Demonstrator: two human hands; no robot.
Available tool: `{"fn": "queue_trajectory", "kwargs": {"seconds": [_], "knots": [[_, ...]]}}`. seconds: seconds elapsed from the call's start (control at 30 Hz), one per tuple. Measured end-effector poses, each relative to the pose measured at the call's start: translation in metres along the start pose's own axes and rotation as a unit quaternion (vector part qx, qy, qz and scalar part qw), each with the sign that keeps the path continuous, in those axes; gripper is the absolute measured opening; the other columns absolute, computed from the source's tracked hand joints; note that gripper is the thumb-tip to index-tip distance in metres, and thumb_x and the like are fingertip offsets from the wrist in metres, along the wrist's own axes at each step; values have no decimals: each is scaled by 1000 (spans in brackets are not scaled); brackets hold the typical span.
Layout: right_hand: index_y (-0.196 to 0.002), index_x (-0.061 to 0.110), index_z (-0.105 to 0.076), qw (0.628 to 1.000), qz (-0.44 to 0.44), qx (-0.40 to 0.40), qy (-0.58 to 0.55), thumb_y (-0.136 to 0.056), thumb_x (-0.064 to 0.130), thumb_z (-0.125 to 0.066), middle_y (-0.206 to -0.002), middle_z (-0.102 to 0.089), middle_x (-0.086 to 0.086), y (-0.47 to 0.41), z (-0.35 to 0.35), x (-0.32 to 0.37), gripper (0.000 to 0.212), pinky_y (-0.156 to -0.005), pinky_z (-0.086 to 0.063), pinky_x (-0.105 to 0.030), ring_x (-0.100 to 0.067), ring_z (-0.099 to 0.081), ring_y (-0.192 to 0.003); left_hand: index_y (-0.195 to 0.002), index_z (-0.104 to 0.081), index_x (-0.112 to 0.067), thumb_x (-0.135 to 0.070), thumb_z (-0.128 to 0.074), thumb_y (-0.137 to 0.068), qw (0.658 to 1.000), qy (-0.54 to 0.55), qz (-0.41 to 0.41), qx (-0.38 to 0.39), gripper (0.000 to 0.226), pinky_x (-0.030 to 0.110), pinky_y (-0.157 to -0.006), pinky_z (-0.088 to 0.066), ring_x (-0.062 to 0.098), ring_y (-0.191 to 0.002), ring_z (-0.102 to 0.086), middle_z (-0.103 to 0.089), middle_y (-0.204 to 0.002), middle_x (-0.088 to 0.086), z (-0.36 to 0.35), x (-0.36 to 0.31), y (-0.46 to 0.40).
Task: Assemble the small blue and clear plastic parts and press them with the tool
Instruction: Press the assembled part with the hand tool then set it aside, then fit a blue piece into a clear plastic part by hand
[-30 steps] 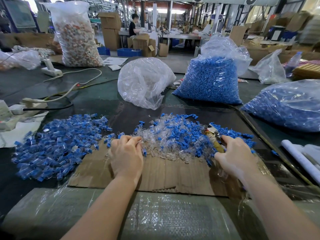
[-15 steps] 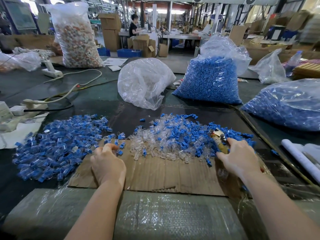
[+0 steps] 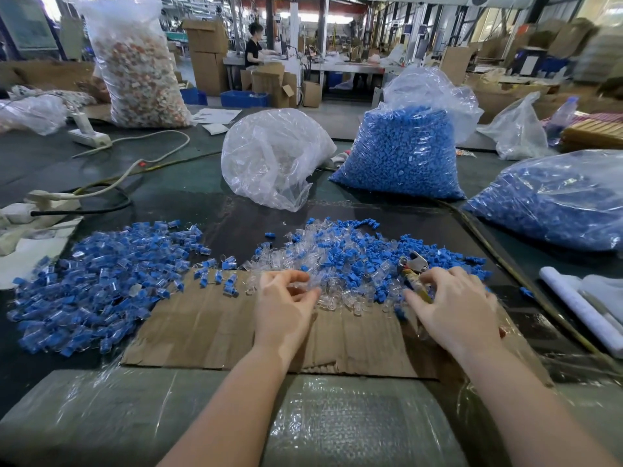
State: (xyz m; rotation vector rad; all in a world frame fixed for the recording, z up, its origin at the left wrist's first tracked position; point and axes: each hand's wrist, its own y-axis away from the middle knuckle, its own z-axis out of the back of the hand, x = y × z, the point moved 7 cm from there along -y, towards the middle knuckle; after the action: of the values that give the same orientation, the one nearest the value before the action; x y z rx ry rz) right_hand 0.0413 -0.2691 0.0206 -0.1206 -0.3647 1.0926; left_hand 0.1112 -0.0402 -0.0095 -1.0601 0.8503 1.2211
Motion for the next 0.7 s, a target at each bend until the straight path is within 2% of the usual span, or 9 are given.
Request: {"fn": "queue_trajectory", "kwargs": {"seconds": [0.03,0.1,0.17,0.23,0.37,0.43,0.5,0.57,0.7], "knots": [[-95,30,-57,1000,25,6,0,-82,58,-56,-96,-54,8,3,0,6,32,-92,-32,-38,-16,-49,-103,-94,-61,-16,-8,-68,-82,1000,-4,-1,11,16,-2,-64,-41,4,-79,-56,-45,-96,-9,-5,0,1],[-84,31,-56,997,54,50,20,-79,59,-61,-88,-54,13,8,-6,15,28,-93,-30,-38,-12,-50,-96,-103,-64,-13,-8,-66,-84,1000,-24,-9,17,19,-3,-67,-40,3,-81,-55,-44,-96,-11,-10,0,3],[-86,32,-59,995,58,73,33,-82,51,-63,-88,-57,14,10,-12,18,20,-96,-29,-39,-10,-52,-96,-109,-64,-11,-9,-63,-86,999,-34,-20,18,23,-2,-70,-40,1,-83,-54,-45,-96,-11,-14,-1,3],[-90,32,-62,996,56,63,33,-87,37,-62,-90,-59,15,10,-13,19,6,-97,-28,-38,-11,-53,-99,-114,-64,-11,-10,-60,-89,999,-38,-35,15,25,-3,-72,-38,0,-85,-52,-47,-95,-11,-17,-3,4],[-91,29,-62,997,56,33,30,-91,28,-57,-97,-62,13,12,-15,23,5,-95,-28,-37,-12,-52,-101,-112,-65,-10,-8,-56,-90,998,-25,-49,-2,23,2,-75,-41,-1,-85,-51,-49,-91,-15,-18,-4,6],[-91,27,-59,997,71,4,-2,-92,29,-55,-94,-61,11,15,-14,30,4,-93,-31,-35,-12,-53,-96,-109,-67,-8,-8,-58,-89,998,-15,-60,-18,21,3,-76,-42,-7,-87,-51,-48,-92,-16,-17,-4,8],[-88,23,-59,993,93,-27,-73,-92,25,-56,-84,-60,9,20,-13,41,5,-90,-35,-33,-12,-54,-82,-105,-69,-10,-9,-61,-88,996,-17,-79,-30,19,0,-74,-39,-12,-84,-49,-48,-90,-16,-17,-5,11],[-87,19,-60,982,106,-38,-151,-90,19,-58,-78,-59,7,24,-14,53,4,-87,-41,-34,-12,-54,-75,-102,-70,-14,-11,-63,-87,996,-18,-84,-22,18,3,-73,-40,-6,-81,-52,-53,-86,-15,-18,-4,12],[-86,14,-65,963,119,-60,-235,-87,12,-63,-81,-65,4,33,-19,68,3,-78,-43,-34,-16,-55,-76,-95,-71,-19,-12,-65,-85,998,-13,-60,-2,13,10,-78,-46,1,-83,-58,-61,-87,-14,-17,4,9]]}}
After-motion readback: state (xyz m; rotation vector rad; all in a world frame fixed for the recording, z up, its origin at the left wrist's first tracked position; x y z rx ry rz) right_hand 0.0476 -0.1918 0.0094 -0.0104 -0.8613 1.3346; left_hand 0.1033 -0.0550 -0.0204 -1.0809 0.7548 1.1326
